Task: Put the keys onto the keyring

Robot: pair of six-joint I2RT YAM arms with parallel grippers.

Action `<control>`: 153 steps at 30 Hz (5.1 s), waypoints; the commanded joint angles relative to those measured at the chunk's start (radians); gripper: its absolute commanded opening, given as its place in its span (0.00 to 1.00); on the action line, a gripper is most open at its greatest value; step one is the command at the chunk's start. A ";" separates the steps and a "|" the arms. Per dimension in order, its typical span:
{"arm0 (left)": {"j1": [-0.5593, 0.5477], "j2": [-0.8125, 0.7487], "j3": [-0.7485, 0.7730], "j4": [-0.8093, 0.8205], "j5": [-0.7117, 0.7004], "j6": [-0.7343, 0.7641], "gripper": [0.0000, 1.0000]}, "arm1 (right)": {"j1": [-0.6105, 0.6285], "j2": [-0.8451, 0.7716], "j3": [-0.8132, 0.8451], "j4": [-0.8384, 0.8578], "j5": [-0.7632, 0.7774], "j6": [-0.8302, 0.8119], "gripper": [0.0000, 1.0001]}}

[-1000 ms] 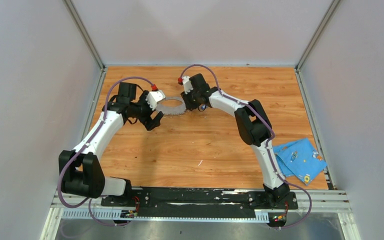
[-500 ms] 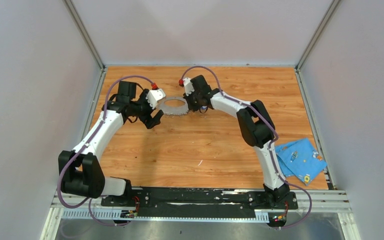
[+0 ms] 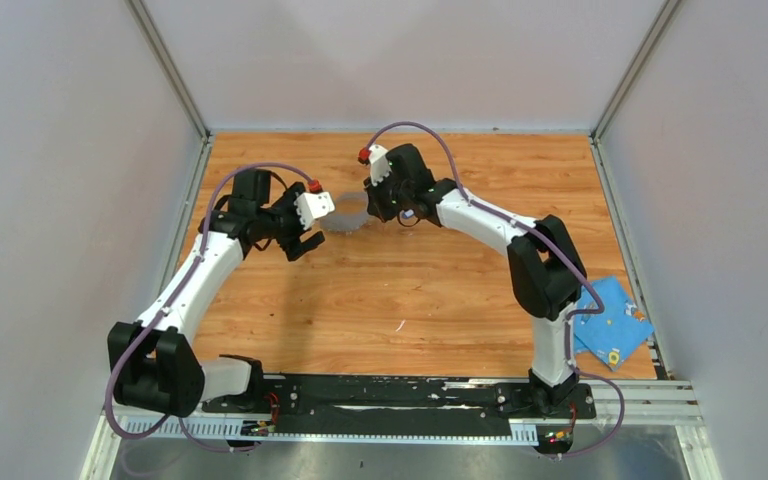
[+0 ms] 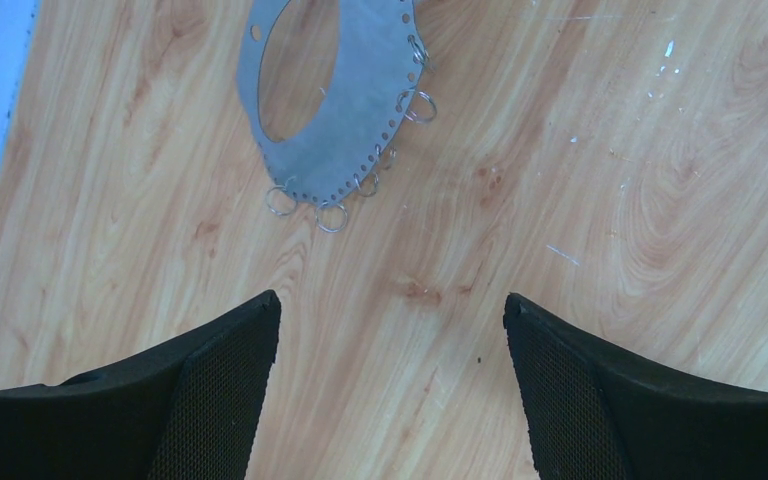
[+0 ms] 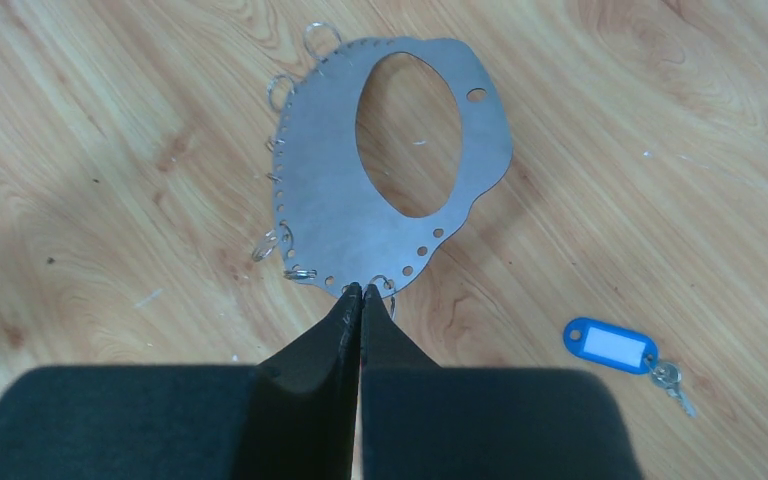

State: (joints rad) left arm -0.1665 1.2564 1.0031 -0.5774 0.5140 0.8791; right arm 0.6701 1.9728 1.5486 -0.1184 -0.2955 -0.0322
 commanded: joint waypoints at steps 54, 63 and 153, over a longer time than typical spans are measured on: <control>-0.116 -0.194 -0.149 0.144 0.372 -0.099 0.00 | 0.215 -0.502 -0.116 -0.167 -0.080 0.342 0.11; -0.185 -0.469 -0.061 0.021 0.449 0.259 0.00 | 0.218 -0.813 -0.285 -0.155 -0.204 -0.065 0.68; -0.281 -0.741 0.012 0.028 0.490 0.047 0.45 | 0.708 -0.865 -0.202 -0.197 0.280 -0.646 0.00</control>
State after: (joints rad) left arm -0.4419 0.5110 1.0058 -0.5266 1.0092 0.9085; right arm 1.3781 1.1339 1.3457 -0.3317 -0.0162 -0.6571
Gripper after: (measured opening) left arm 0.466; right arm 0.009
